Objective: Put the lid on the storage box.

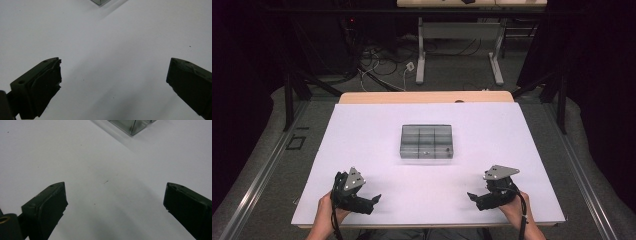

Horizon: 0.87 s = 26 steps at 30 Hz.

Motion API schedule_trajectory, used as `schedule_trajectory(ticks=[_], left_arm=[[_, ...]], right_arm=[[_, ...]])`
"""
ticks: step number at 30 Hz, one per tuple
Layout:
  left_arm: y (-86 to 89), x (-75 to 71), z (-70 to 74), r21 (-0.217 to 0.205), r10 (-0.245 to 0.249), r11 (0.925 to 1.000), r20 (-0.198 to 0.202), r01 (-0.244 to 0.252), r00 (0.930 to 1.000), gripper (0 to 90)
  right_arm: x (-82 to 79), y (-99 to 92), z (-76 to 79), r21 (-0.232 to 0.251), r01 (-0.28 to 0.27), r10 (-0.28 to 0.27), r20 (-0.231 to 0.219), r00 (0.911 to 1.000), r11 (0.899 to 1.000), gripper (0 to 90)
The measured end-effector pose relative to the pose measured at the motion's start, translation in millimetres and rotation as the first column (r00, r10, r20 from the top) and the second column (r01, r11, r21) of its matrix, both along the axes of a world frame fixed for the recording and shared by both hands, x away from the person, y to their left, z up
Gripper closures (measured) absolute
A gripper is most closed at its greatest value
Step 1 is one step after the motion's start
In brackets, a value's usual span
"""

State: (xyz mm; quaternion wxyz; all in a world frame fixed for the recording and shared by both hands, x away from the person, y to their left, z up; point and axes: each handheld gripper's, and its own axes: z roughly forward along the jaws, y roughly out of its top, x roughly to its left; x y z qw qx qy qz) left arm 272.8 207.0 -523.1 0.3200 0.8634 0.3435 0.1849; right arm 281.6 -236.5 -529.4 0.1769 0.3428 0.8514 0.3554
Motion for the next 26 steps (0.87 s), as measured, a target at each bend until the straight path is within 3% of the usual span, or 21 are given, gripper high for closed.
schedule_trajectory(ticks=[10, 12, 14, 26], left_arm=[[2.7, -7.1, -6.3, 0.014, 0.001, 0.9999, 0.001, -0.001, 1.0, 0.0], [2.6, -9.1, -7.9, 0.011, 0.003, 0.9999, -0.012, -0.003, 0.9999, 0.0], [3.3, -9.6, -8.6, 0.027, -0.001, 0.9996, -0.004, 0.001, 1.0, 0.0], [4.1, -10.5, -8.4, 0.017, 0.007, 0.9998, -0.009, -0.007, 0.9999, 0.0]], right_arm=[[-6.9, -4.6, -5.5, -0.007, 0.009, -0.01, -0.021, 0.9997, 1.0, 4.3], [-8.9, -5.3, -6.4, -0.01, 0.013, -0.013, -0.004, 0.9999, 1.0, 4.3], [-11.4, -6.4, -6.1, -0.01, 0.017, -0.017, -0.01, 0.9998, 1.0, 4.3], [-15.8, -9.1, -7.0, -0.01, 0.006, -0.006, -0.005, 1.0, 1.0, 4.3]])
